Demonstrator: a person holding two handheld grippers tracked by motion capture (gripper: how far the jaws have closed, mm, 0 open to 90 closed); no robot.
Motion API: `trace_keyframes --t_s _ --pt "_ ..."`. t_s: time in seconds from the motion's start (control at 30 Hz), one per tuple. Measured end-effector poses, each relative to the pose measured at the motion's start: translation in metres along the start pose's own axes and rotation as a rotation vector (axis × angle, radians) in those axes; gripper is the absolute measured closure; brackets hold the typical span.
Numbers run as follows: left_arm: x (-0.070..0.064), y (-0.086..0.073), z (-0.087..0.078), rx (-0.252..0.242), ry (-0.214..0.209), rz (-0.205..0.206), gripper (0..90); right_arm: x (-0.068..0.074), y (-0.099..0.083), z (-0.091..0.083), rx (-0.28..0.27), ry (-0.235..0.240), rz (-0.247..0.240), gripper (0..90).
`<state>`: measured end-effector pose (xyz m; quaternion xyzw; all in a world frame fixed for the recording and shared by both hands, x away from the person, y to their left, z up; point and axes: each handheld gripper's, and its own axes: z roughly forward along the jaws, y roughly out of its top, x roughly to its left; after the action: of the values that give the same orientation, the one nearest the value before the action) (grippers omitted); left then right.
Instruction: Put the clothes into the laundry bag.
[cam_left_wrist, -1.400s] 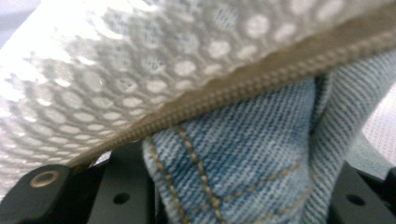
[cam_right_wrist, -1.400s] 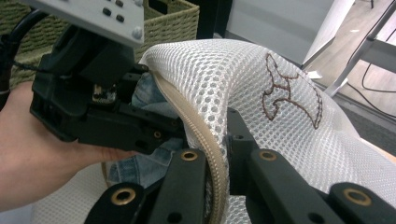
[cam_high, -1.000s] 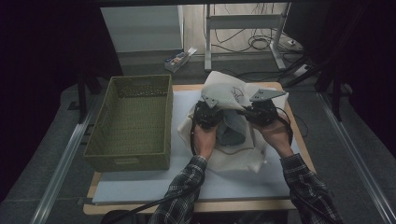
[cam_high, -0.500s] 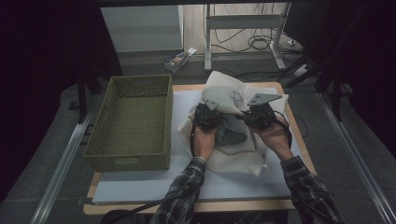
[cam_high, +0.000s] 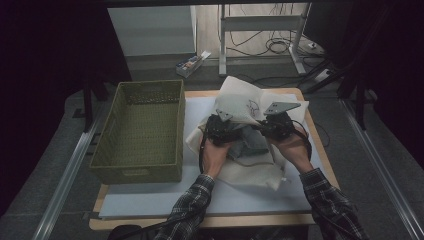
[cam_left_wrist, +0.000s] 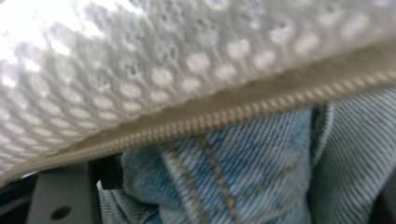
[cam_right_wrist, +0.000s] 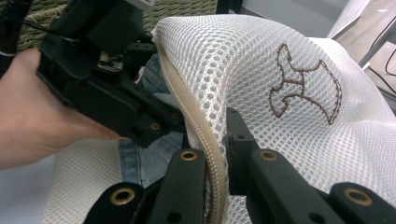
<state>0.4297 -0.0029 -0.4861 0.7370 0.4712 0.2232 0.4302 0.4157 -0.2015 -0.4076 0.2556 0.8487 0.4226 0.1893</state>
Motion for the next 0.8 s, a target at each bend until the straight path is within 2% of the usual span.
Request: trace_keyframes --t_s 0.17,0.47,0.8 --pt "-0.001 -0.004 -0.007 0.017 -0.016 0.021 20.5 0.0 -0.001 0.0 0.001 0.003 0.003 84.9" --pt "-0.002 -0.011 -0.019 0.036 -0.026 0.052 19.2 0.003 -0.001 0.0 0.003 0.004 -0.002 83.7" --pt "0.0 -0.019 -0.037 0.042 -0.043 0.053 17.5 0.01 -0.001 0.002 0.013 0.01 -0.019 82.6"
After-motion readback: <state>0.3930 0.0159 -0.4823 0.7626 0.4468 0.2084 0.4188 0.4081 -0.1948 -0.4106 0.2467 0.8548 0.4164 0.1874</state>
